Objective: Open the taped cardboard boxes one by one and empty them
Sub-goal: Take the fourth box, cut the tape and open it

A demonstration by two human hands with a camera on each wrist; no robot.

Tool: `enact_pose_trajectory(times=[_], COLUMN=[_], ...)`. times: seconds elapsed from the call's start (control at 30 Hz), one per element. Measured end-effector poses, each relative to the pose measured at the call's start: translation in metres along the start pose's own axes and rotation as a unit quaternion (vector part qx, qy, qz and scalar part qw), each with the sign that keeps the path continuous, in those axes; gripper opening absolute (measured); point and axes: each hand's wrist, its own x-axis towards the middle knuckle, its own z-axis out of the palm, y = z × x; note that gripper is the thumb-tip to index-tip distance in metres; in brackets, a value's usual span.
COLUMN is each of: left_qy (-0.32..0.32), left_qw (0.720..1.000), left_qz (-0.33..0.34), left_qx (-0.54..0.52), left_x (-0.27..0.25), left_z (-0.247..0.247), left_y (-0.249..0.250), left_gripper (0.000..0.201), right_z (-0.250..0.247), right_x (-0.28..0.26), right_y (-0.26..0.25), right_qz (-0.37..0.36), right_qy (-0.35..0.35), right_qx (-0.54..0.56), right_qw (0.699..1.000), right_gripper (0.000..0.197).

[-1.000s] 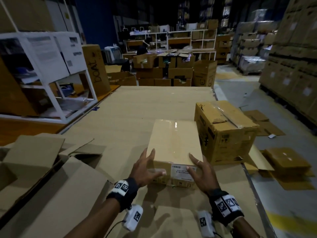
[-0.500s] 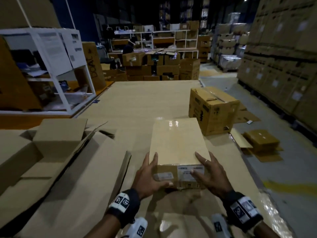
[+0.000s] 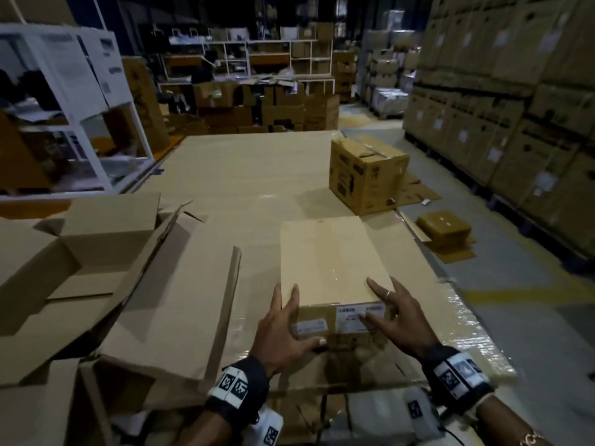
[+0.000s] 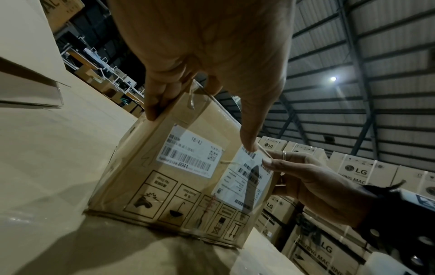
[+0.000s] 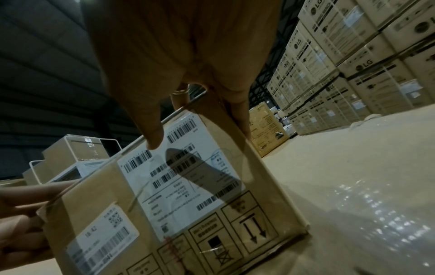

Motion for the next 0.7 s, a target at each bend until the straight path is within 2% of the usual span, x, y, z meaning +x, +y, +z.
enact_pose_trajectory(times=[0.17, 0.23, 0.33, 0.43, 0.47, 0.53, 0.7], left_qy=[0.007, 0.033, 0.048, 0.025, 0.013, -0.007, 0.008], left_qw=[1.0, 0.999, 0.996, 0.988, 0.987, 0.988, 0.995], left_qz=[-0.005, -0.001, 0.039, 0.066, 0.059, 0.032, 0.013], left_qx=[-0.023, -0.002, 0.065, 0.136, 0.146, 0.152, 0.094], left_x=[0.001, 0.008, 0.027, 0.045, 0.048, 0.05, 0.055], left_z=[-0.008, -0.014, -0.02, -0.017, -0.013, -0.006, 0.006], left_y=[0.009, 0.014, 0.027, 0.039, 0.042, 0.043, 0.034], left_gripper=[0.113, 0.096, 0.068, 0.051, 0.048, 0.048, 0.049], right_z=[-0.006, -0.008, -0.006, 0.001, 0.003, 0.006, 0.007], right_x=[0.0, 0.009, 0.022, 0.03, 0.031, 0.032, 0.036], right_y=[-0.008, -0.017, -0.032, -0.044, -0.046, -0.046, -0.042], right_qz=[0.01, -0.005, -0.075, -0.089, -0.077, -0.046, -0.027], right_qy=[-0.002, 0.011, -0.003, -0.051, -0.066, -0.08, -0.097], right_qx=[-0.004, -0.044, -0.115, -0.212, -0.237, -0.256, -0.251], right_qw=[1.0, 0.999, 0.991, 0.972, 0.966, 0.962, 0.963], right_gripper=[0.073, 0.065, 0.059, 0.07, 0.072, 0.063, 0.059])
